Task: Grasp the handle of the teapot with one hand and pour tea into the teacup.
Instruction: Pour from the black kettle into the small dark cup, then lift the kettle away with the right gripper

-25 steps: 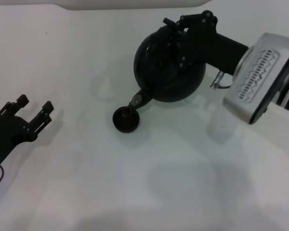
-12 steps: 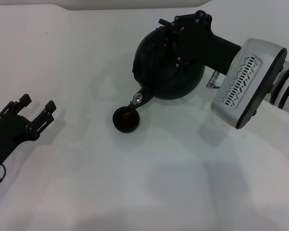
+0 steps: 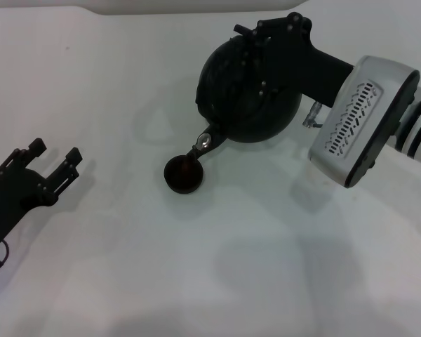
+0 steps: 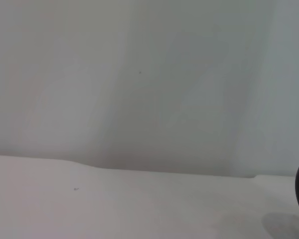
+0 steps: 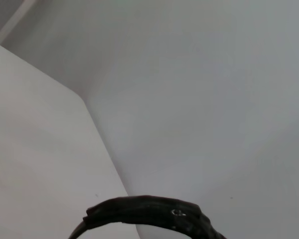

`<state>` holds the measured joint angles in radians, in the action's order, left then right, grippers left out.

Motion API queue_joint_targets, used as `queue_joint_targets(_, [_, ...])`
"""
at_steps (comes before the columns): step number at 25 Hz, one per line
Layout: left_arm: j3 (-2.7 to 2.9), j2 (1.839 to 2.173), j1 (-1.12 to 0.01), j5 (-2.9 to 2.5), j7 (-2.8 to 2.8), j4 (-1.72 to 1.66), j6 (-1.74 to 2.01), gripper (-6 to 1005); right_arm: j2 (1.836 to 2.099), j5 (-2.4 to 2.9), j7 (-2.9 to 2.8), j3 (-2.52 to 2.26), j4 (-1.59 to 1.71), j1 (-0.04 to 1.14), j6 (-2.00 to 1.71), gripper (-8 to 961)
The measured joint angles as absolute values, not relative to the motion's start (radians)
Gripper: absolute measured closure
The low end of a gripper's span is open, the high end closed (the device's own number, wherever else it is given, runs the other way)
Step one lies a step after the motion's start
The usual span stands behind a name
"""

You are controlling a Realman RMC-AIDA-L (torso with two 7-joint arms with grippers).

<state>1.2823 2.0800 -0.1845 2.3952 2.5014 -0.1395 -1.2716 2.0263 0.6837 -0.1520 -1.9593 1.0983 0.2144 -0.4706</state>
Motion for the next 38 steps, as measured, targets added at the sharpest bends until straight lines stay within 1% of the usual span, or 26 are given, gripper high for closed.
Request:
queue_joint_targets(24, [1.281, 2.079, -0.198, 2.396, 2.500, -0.141, -1.257, 260, 2.025, 0.680, -0.156, -1.947, 1.093, 0.212, -0.481, 844])
queue_joint_targets(29, [1.281, 2.077, -0.198, 2.396, 2.500, -0.143, -1.251, 259, 2.016, 0.609, -0.159, -1.941, 1.080, 0.211, -0.537, 843])
queue_joint_targets(38, [1.281, 2.077, -0.199, 2.396, 2.502, -0.142, -1.247, 259, 2.010, 0.503, -0.264, -1.929, 1.001, 0.219, -0.630, 843])
